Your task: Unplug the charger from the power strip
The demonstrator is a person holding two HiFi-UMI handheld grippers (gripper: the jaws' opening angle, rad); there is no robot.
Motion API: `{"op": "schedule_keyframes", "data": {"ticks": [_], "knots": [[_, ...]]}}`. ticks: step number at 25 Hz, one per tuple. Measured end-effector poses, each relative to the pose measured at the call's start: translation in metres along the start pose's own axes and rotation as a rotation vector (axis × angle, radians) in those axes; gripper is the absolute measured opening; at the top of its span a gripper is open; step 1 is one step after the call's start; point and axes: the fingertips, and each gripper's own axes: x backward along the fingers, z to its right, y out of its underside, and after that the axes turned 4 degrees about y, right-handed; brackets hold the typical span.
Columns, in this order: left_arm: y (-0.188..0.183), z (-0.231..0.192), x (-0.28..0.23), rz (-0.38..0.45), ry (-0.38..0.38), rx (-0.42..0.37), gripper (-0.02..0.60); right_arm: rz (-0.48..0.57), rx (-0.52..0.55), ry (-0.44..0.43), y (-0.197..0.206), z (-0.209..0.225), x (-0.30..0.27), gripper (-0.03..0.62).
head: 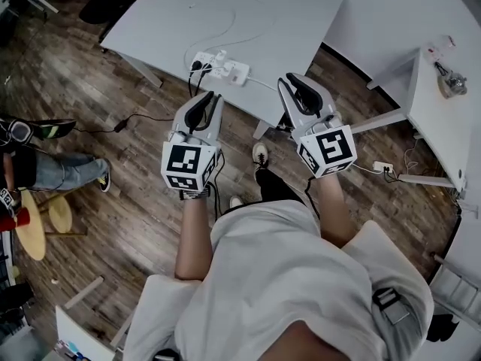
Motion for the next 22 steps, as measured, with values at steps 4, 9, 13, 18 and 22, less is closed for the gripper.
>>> {"op": "schedule_keyframes", "data": {"ticks": [4,9,13,18,22], "knots": [[0.023,-0.022,-0.042,-0.062,-0.009,0.049,0.067,-0.049,0.0,-0.045,0.027,0.019,-0.041,0.077],[0.047,-0.042,-0.075,-0.131,-0.046,0.089,0.074,-0.121,-0.013,-0.114,0.062,0.034,-0.078,0.085],[0.071,-0.053,-0.098,-0.194,-0.068,0.122,0.084,-0.18,-0.018,-0.17,0.094,0.043,-0.103,0.103],[0.105,-0.061,-0.125,-0.273,-0.084,0.183,0.109,-0.265,-0.032,-0.237,0.134,0.049,-0.132,0.114],[0.134,-0.066,-0.144,-0.346,-0.104,0.231,0.152,-0.329,-0.048,-0.292,0.171,0.049,-0.15,0.116]]}}
